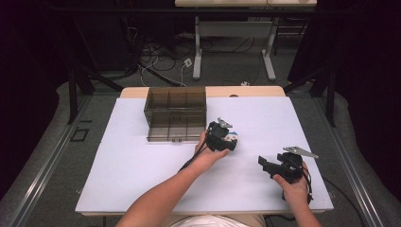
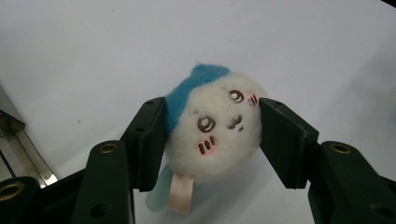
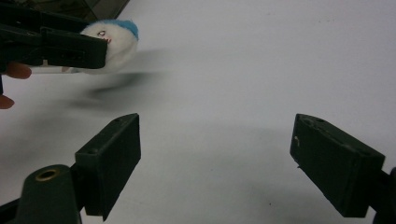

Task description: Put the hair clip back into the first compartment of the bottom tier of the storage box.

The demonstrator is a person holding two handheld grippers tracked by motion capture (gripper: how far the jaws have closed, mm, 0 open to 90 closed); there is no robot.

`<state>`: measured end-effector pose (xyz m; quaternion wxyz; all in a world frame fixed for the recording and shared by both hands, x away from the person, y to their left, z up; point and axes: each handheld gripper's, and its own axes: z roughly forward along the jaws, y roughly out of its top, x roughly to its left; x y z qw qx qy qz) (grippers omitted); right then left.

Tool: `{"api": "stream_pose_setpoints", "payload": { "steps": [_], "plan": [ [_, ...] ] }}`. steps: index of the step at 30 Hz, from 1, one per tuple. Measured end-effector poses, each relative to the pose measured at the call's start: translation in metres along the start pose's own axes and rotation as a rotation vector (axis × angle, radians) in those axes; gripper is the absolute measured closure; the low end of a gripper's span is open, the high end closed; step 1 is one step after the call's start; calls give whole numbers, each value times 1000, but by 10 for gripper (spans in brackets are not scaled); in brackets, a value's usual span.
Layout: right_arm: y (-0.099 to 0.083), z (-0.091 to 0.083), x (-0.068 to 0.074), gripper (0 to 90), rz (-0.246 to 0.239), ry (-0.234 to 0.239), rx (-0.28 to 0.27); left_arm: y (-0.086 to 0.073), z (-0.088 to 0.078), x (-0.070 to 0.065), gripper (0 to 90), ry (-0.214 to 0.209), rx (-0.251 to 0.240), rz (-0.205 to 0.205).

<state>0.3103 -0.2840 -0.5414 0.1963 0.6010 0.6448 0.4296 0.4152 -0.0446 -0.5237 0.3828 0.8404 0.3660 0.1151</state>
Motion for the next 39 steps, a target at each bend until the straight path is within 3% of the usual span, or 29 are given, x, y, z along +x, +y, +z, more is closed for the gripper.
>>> {"api": "stream_pose_setpoints", "payload": {
  "steps": [5, 11, 19, 28, 39],
  "plan": [
    [1, -1, -2, 159, -15, 0, 4, 0, -2, -2, 443, 0, -10, 2],
    [1, -3, -1, 158, 8, 4, -15, 3, -8, 2, 444, -5, -13, -13],
    [1, -4, -2, 157, 7, 2, -20, 9, -23, 10, 446, 0, -63, -25],
    [1, -4, -2, 156, 7, 1, -28, 13, -37, 20, 449, 2, -109, -77],
    [1, -4, -1, 155, 15, -2, -29, 19, -55, 28, 452, 10, -150, -101]
  ]
}}
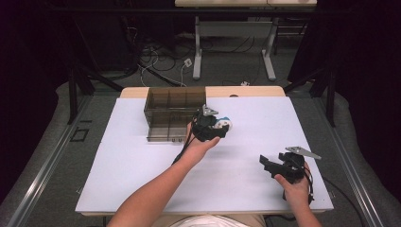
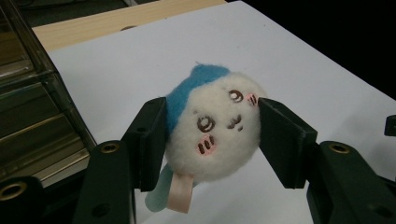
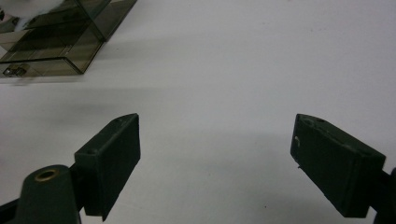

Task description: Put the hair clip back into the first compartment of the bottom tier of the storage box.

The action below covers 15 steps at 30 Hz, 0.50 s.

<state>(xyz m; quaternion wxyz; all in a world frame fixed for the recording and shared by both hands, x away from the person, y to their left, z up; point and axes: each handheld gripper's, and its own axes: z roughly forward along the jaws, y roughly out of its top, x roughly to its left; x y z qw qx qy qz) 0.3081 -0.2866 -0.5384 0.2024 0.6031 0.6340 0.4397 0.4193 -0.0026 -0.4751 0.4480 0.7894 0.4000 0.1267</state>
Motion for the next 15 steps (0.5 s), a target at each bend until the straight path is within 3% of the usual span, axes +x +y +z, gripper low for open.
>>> {"api": "stream_pose_setpoints", "payload": {
  "steps": [15],
  "plan": [
    [0, -1, 0, 155, 1, -2, -1, 8, -24, 18, 455, 35, -57, -34]
  ]
}}
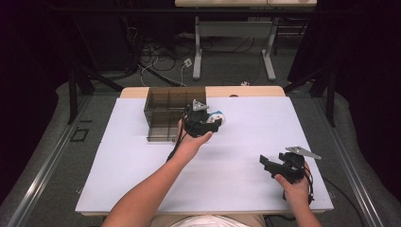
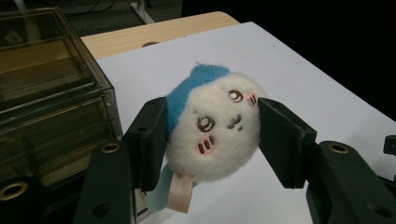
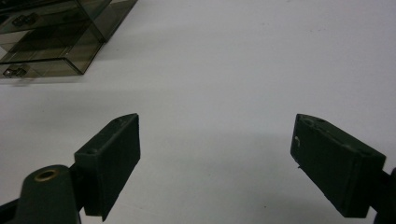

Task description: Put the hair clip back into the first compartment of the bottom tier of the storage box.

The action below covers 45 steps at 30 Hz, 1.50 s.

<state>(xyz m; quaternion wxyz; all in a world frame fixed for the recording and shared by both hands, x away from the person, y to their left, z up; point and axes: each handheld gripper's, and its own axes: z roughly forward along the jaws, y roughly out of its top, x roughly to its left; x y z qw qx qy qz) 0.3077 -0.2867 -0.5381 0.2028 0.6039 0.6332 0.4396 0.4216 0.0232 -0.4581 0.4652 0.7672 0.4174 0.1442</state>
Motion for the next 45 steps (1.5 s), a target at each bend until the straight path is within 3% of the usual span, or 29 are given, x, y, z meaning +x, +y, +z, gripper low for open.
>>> {"api": "stream_pose_setpoints", "payload": {
  "steps": [19, 45],
  "plan": [
    [0, 0, 0, 155, -5, -2, -4, 4, -35, 32, 458, 42, -65, -53],
    [0, 0, 1, 155, 4, -3, -2, -8, -62, 69, 459, 114, -86, -112]
  ]
}}
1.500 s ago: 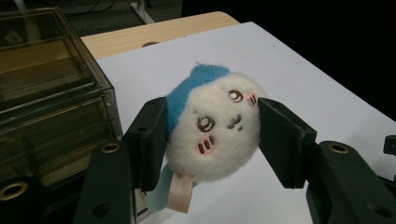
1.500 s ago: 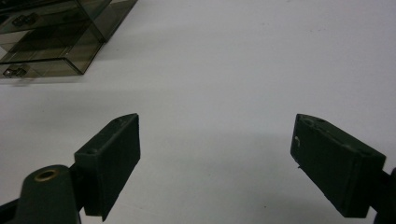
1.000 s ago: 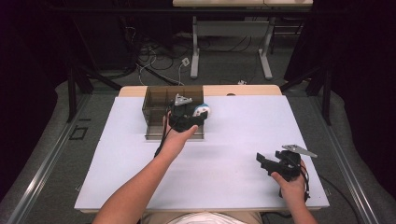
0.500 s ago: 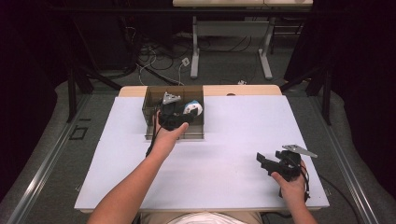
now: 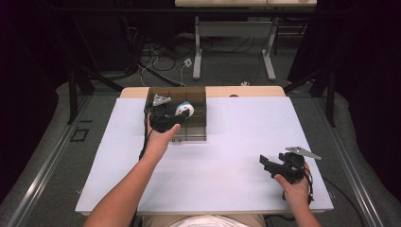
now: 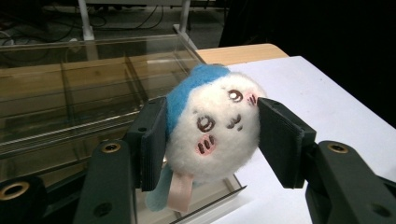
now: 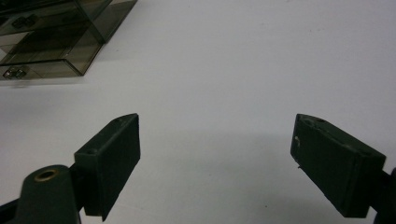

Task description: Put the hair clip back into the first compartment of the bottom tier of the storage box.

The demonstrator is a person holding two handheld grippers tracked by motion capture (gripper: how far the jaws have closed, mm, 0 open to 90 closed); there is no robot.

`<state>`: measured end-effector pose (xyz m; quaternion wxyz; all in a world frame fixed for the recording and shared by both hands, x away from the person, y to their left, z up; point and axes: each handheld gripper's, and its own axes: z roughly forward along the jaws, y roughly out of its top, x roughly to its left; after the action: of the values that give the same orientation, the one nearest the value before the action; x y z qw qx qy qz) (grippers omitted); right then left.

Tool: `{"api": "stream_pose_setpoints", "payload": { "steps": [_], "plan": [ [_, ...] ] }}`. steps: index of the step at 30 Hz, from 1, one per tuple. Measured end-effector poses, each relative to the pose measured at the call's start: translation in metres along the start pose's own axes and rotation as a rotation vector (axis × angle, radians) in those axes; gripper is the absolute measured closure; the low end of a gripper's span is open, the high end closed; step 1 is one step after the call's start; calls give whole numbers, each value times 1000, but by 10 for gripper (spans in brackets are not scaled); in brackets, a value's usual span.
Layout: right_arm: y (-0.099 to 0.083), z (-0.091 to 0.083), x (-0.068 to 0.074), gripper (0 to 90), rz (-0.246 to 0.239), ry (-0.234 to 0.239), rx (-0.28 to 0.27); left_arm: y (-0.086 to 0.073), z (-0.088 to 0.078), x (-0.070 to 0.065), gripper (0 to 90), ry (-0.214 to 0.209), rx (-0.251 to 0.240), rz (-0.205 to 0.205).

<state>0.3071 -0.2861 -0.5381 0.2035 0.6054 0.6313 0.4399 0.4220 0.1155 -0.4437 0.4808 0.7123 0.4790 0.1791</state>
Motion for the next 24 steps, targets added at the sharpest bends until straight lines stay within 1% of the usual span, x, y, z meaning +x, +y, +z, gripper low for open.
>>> {"api": "stream_pose_setpoints", "payload": {
  "steps": [4, 5, 6, 8, 10, 11, 15, 20, 24],
  "plan": [
    [0, 0, 0, 155, -2, 1, 5, -4, -2, 6, 459, 16, 7, -5],
    [0, 0, 0, 155, -7, -3, -7, -5, -2, 7, 459, 14, 8, -15],
    [0, 0, 0, 155, -1, -2, -2, -7, -2, 10, 459, 21, 4, -14],
    [0, 0, -1, 155, -6, 5, -2, -10, -3, 14, 459, 26, 12, -32],
    [0, 0, 0, 155, -6, 1, 5, -12, -4, 17, 459, 30, 11, -41],
    [0, 0, -1, 155, -14, -1, 7, -12, -5, 19, 459, 35, 13, -41],
    [0, 0, 0, 155, -10, -2, 10, -16, -7, 25, 459, 43, 8, -57],
    [0, 0, 0, 155, -9, -2, 10, -22, -10, 34, 458, 57, 15, -55],
    [0, 0, 0, 155, -16, 1, 4, -27, -12, 40, 457, 80, 21, -50]
  ]
}}
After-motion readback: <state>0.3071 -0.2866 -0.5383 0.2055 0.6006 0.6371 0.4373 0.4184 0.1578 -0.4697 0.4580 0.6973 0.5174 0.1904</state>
